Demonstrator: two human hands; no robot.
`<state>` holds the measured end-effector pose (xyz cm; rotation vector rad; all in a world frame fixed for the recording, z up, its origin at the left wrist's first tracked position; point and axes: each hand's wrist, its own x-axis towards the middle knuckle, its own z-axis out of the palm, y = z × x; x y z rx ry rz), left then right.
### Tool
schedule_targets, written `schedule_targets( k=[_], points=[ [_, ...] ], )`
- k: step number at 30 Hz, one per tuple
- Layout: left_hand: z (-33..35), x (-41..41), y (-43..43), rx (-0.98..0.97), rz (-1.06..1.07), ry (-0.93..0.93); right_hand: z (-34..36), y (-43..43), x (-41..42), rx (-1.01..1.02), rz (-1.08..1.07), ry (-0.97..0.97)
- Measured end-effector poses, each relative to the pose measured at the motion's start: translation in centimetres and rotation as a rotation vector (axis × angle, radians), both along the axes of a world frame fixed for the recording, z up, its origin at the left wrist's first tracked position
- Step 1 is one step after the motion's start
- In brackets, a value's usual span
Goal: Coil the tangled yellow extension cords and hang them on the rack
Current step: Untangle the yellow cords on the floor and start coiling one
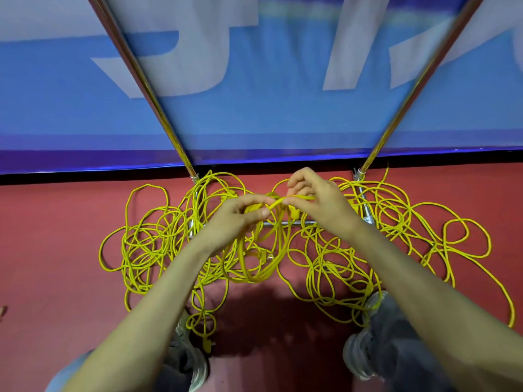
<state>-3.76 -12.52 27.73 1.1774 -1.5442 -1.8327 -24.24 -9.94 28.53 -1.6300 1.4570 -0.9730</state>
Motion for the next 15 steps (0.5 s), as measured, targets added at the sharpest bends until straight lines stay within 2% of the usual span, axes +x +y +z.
schedule_targets(
  k=[3,5,7,9,11,13,15],
  points=[
    [0.9,-0.2,-0.3,0.058,0.084,0.11,-1.1,-0.2,-0.8,0.124,0.005,0.083],
    [1.8,0.3,-0.8,0.126,0.13,0.192,-2.7,-0.3,-2.4,0.247,0.062,0.255],
    [2.1,1.2,-1.4,0.138,0.141,0.222,-3.9,-0.3,-4.1,0.318,-0.001,0.305],
    [1.8,1.8,-1.6,0.092,0.127,0.187,-4.1,-0.3,-5.3,0.324,-0.132,0.146],
    [1.4,2.0,-1.6,0.021,0.092,0.113,-3.2,-0.5,-5.6,0.238,-0.201,-0.047],
    [1.2,1.9,-1.2,-0.007,0.056,0.058,-1.6,-0.8,-5.5,0.13,-0.202,-0.172],
    [1.2,1.8,-1.0,-0.005,0.032,0.03,0.4,-0.8,-5.1,0.046,-0.143,-0.195]
  ],
)
